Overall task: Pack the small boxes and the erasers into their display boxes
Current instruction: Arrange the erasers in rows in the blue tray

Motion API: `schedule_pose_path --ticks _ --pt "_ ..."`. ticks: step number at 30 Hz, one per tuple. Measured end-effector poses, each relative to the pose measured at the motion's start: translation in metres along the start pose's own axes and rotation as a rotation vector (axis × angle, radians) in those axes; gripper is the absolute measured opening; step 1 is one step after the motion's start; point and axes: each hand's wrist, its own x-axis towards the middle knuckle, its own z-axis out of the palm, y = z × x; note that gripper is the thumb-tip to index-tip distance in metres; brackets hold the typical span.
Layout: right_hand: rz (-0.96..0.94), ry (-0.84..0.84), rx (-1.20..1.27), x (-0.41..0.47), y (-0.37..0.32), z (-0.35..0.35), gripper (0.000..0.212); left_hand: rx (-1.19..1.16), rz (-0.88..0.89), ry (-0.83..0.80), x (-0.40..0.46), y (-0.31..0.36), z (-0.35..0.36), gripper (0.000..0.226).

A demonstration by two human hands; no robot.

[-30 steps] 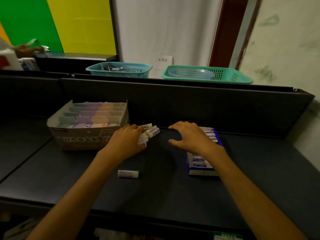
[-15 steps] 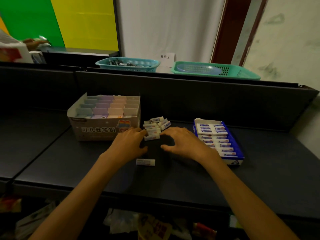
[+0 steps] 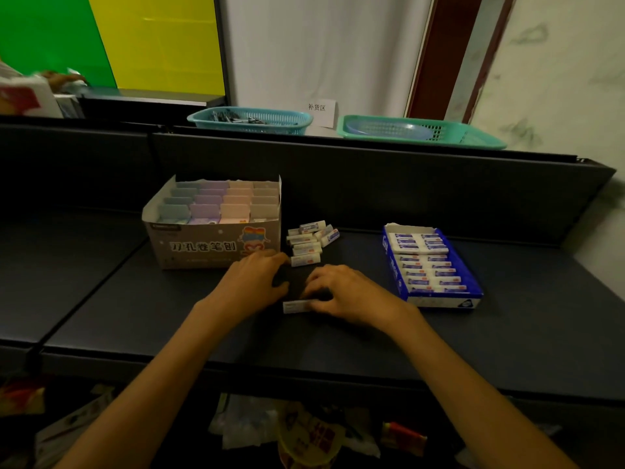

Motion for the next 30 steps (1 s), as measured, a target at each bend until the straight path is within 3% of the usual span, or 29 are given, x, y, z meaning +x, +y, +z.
schedule_pose_path --ticks 9,15,22,26,30 --pt "0.179 0.027 0.008 -0.010 0.037 -0.008 0.028 -0.072 0.019 -0.007 0.026 0.017 0.020 0.048" --pt "0.195 0.012 -0.025 -0.011 0.045 -0.014 0.042 -0.027 0.019 0.009 0.041 0.021 0.022 0.046" --pt "0.193 0.056 -0.057 -0.014 0.054 -0.017 0.041 -0.059 -0.004 -0.088 0.048 0.021 0.019 0.036" --pt "0.215 0.086 -0.043 -0.016 0.060 -0.020 0.038 -0.142 0.046 0.000 0.042 0.018 0.019 0.029" --pt "0.234 0.117 -0.013 -0.019 0.067 -0.023 0.036 -0.133 0.039 0.046 0.045 0.021 0.013 0.040"
